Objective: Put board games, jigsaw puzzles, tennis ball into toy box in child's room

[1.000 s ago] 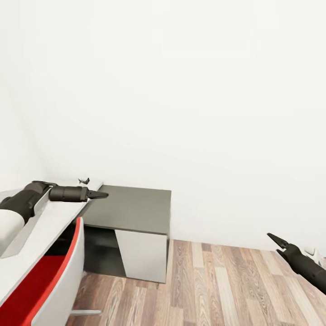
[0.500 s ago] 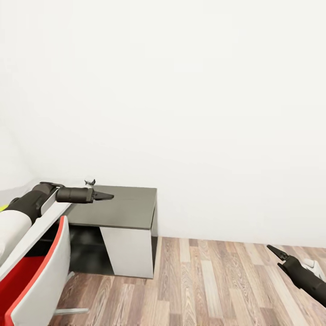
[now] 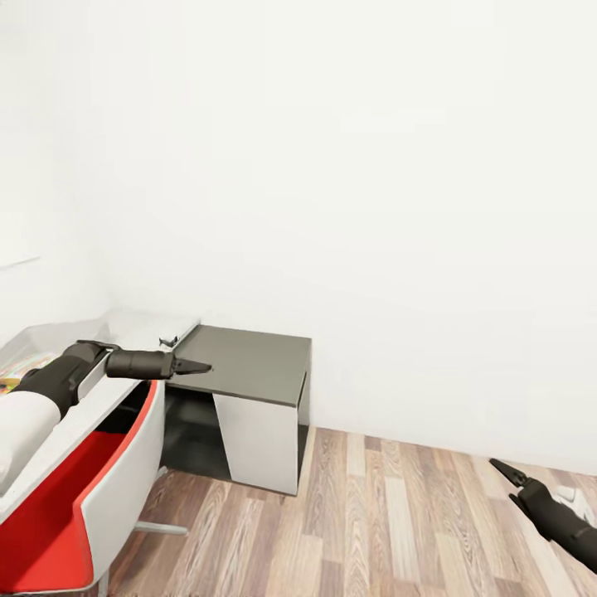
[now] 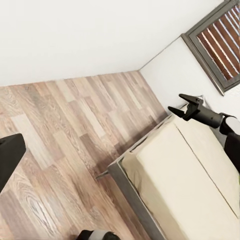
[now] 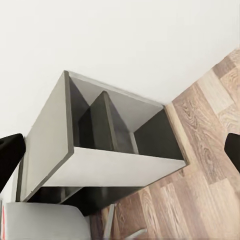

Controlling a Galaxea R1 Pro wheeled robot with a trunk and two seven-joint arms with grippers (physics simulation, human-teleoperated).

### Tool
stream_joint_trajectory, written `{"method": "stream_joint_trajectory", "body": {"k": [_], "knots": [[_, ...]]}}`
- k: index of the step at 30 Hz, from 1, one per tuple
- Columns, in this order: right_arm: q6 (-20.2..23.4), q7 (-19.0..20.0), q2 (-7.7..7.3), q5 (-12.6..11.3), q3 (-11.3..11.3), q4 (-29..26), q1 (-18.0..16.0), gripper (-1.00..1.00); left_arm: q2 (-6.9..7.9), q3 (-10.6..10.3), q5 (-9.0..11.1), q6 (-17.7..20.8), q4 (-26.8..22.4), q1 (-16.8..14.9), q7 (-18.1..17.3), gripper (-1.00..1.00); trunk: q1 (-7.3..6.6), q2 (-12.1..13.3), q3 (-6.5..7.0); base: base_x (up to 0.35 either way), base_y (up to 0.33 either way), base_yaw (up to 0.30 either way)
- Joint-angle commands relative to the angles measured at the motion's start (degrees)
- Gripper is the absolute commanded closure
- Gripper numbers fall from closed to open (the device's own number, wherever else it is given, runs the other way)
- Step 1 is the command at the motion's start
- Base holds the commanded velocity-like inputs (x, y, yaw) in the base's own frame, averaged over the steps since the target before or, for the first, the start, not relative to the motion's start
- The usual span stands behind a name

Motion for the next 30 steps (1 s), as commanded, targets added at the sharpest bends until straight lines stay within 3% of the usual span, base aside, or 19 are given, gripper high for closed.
{"method": "stream_joint_trajectory", "body": {"k": [1,3,8,16,30], "knots": [[-0.42,0.19,0.00,-0.03,-0.13,0.70,-0.07,-1.00,-0.42,-0.37,0.32,0.58,0.00,0.22,0.64,-1.00,0.03,-0.12,-0.12,-0.023,-0.036,0.154],[-1.88,0.22,0.00,-0.03,-0.13,1.71,-0.07,-1.00,-1.75,-0.39,0.28,0.54,0.00,0.56,2.94,-1.00,0.03,-0.12,-0.12,-0.012,-0.019,0.081],[-2.94,0.24,-0.07,-0.03,-0.13,2.99,-0.03,-1.00,-3.20,-0.38,0.33,0.53,0.00,0.76,7.32,-1.00,0.03,-0.12,-0.12,-0.004,-0.006,0.026],[-3.17,0.33,-0.23,-0.03,-0.13,3.69,0.01,-1.00,-3.34,-0.19,0.26,0.51,0.00,0.80,8.45,-1.00,0.03,-0.12,-0.06,-0.015,0.097,-0.018],[-3.19,0.30,-0.28,0.04,-0.13,5.46,0.08,-1.00,-3.34,-0.31,0.25,0.51,0.00,0.80,8.41,-1.00,0.03,-0.12,0.75,-0.032,0.010,-0.207]]}}
